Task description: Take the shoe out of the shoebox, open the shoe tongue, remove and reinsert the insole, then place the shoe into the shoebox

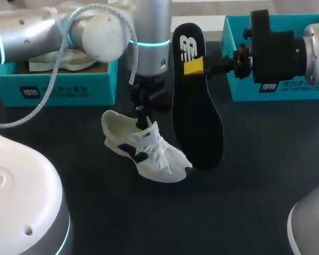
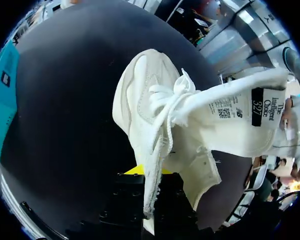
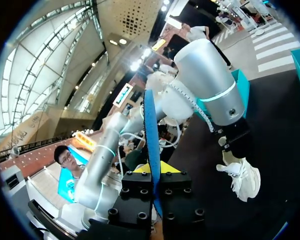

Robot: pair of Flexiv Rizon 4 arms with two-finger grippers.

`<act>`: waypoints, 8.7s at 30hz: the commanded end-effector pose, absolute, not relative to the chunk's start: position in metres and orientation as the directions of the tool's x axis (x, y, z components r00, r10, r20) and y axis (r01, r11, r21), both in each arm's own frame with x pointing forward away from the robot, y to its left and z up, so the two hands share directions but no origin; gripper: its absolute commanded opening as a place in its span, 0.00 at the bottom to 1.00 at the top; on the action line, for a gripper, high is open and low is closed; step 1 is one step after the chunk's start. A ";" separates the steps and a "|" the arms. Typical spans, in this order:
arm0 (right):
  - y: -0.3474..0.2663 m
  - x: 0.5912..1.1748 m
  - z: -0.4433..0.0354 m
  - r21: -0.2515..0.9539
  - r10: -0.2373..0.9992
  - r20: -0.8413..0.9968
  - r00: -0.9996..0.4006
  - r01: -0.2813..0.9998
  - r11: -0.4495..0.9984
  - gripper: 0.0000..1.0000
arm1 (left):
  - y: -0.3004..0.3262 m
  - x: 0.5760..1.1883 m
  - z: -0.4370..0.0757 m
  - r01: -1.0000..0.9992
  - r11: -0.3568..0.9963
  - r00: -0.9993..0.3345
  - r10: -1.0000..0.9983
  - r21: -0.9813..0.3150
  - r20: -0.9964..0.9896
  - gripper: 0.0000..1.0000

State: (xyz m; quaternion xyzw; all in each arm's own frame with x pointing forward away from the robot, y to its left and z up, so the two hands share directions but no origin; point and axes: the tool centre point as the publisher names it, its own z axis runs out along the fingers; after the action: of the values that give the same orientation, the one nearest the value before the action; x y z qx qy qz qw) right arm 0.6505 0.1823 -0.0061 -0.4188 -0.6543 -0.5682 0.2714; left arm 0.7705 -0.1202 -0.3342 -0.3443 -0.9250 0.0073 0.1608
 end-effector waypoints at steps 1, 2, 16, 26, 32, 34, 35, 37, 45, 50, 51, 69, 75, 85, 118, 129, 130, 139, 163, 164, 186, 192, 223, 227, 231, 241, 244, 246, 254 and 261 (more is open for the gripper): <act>0.186 0.653 -0.006 0.514 0.242 0.832 -0.500 0.858 0.005 0.00 | -0.127 0.772 -0.330 0.850 0.526 -0.490 0.805 -0.020 0.334 0.00; 0.186 0.653 -0.006 0.514 0.242 0.832 -0.500 0.858 0.005 0.00 | -0.127 0.772 -0.330 0.850 0.526 -0.490 0.805 -0.020 0.334 0.00; 0.186 0.653 -0.006 0.514 0.242 0.832 -0.500 0.858 0.005 0.00 | -0.127 0.772 -0.330 0.850 0.526 -0.490 0.805 -0.020 0.334 0.00; 0.186 0.653 -0.006 0.514 0.242 0.832 -0.500 0.858 0.005 0.00 | -0.139 0.769 -0.326 0.932 0.362 -0.341 0.874 0.003 0.346 0.00; 0.186 0.653 -0.006 0.514 0.242 0.832 -0.500 0.858 0.005 0.00 | -0.153 0.773 -0.327 0.964 0.264 -0.260 0.896 0.038 0.360 0.00; 0.186 0.653 -0.006 0.514 0.242 0.832 -0.500 0.858 0.005 0.00 | -0.160 0.777 -0.329 0.967 0.249 -0.250 0.900 0.050 0.357 0.00; 0.186 0.653 -0.006 0.514 0.242 0.832 -0.500 0.858 0.005 0.00 | -0.163 0.779 -0.330 0.968 0.244 -0.246 0.902 0.049 0.354 0.00; 0.186 0.653 -0.006 0.514 0.242 0.832 -0.500 0.858 0.005 0.00 | -0.168 0.782 -0.332 0.972 0.232 -0.232 0.907 0.042 0.353 0.00; 0.186 0.653 -0.006 0.514 0.242 0.832 -0.500 0.858 0.005 0.00 | -0.186 0.781 -0.350 0.990 0.144 -0.133 0.919 -0.001 0.371 0.00; 0.186 0.653 -0.006 0.514 0.242 0.832 -0.500 0.858 0.005 0.00 | -0.192 0.785 -0.355 0.992 0.122 -0.106 0.921 -0.020 0.374 0.00; 0.186 0.653 -0.006 0.514 0.242 0.832 -0.500 0.858 0.005 0.00 | -0.193 0.786 -0.355 0.992 0.121 -0.105 0.922 -0.020 0.374 0.00; 0.186 0.653 -0.006 0.514 0.242 0.832 -0.500 0.858 0.005 0.00 | -0.223 0.791 -0.358 1.000 0.011 -0.007 0.932 -0.011 0.362 0.00; 0.186 0.653 -0.006 0.514 0.242 0.832 -0.500 0.858 0.005 0.00 | -0.227 0.789 -0.365 0.999 0.023 -0.011 0.923 -0.025 0.385 0.00; 0.186 0.653 -0.006 0.514 0.242 0.832 -0.500 0.858 0.005 0.00 | -0.225 0.789 -0.378 0.996 0.067 -0.037 0.908 -0.058 0.417 0.00; 0.152 0.662 -0.008 0.491 0.285 0.846 -0.451 0.867 -0.088 0.00 | -0.206 0.851 -0.244 0.976 0.118 -0.153 0.970 -0.182 -0.191 1.00; 0.113 0.723 -0.026 0.312 0.295 0.921 -0.255 0.936 -0.164 0.00 | -0.160 0.857 -0.190 0.982 0.040 -0.126 0.869 -0.186 -0.479 1.00; 0.111 0.730 -0.028 0.305 0.292 0.924 -0.248 0.938 -0.168 0.00 | -0.156 0.856 -0.185 0.983 0.036 -0.123 0.855 -0.178 -0.504 1.00; 0.111 0.792 -0.048 0.155 0.303 0.952 -0.049 0.929 -0.337 0.00 | -0.131 0.834 -0.140 0.995 -0.012 -0.059 0.749 -0.102 -0.660 1.00; 0.117 0.822 -0.064 0.063 0.324 0.939 0.112 0.873 -0.484 0.00 | -0.123 0.826 -0.127 0.996 -0.037 -0.029 0.699 -0.076 -0.715 1.00; 0.119 0.828 -0.067 0.050 0.320 0.939 0.123 0.874 -0.483 0.00 | -0.123 0.824 -0.127 0.996 -0.040 -0.037 0.657 -0.083 -0.753 1.00; 0.183 0.898 -0.085 -0.135 0.081 0.981 0.175 0.922 -0.362 0.00 | -0.140 0.819 -0.118 0.998 0.030 -0.049 0.122 -0.046 -0.991 1.00; 0.198 0.899 -0.088 -0.191 0.059 0.974 0.218 0.934 -0.302 0.00 | -0.154 0.824 -0.120 0.999 0.038 -0.029 0.068 -0.026 -0.997 1.00; 0.221 0.888 -0.100 -0.245 0.079 0.960 0.270 0.939 -0.241 0.00 | -0.187 0.841 -0.116 0.999 0.034 0.027 -0.053 0.025 -0.998 0.00; 0.215 0.883 -0.100 -0.138 0.114 0.979 0.167 0.963 -0.230 1.00 | -0.181 0.836 -0.114 0.999 0.029 0.025 -0.051 0.023 -0.998 0.00; 0.199 0.872 -0.102 -0.028 0.121 0.991 0.056 0.974 -0.226 1.00 | -0.170 0.830 -0.110 1.000 0.031 0.006 -0.059 0.004 -0.998 0.00; 0.149 0.843 -0.111 0.082 0.114 0.991 -0.063 0.982 -0.171 1.00 | -0.148 0.818 -0.109 1.000 0.021 -0.020 -0.051 -0.021 -0.998 0.00; 0.137 0.837 -0.108 0.102 0.105 0.991 -0.088 0.984 -0.145 1.00 | -0.143 0.816 -0.106 1.000 0.016 -0.012 -0.041 -0.013 -0.999 0.00; 0.131 0.833 -0.107 0.105 0.107 0.990 -0.092 0.987 -0.119 1.00 | -0.140 0.815 -0.106 1.000 0.015 -0.010 -0.031 -0.011 -0.999 0.00; 0.121 0.830 -0.108 0.087 0.130 0.989 -0.072 0.989 -0.115 1.00 | -0.133 0.813 -0.105 1.000 0.015 -0.005 -0.001 -0.005 -1.000 0.00; 0.121 0.830 -0.108 0.087 0.130 0.989 -0.072 0.989 -0.115 1.00 | -0.133 0.813 -0.105 1.000 0.015 -0.005 -0.001 -0.005 -1.000 0.00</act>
State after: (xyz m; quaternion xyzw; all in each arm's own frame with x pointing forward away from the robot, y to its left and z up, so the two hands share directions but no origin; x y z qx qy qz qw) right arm 0.8306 0.1188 -0.1079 -0.5379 -0.5198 -0.5164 0.4169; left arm 0.8130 -0.1329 -0.1043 -0.4945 -0.5056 0.4978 -0.5020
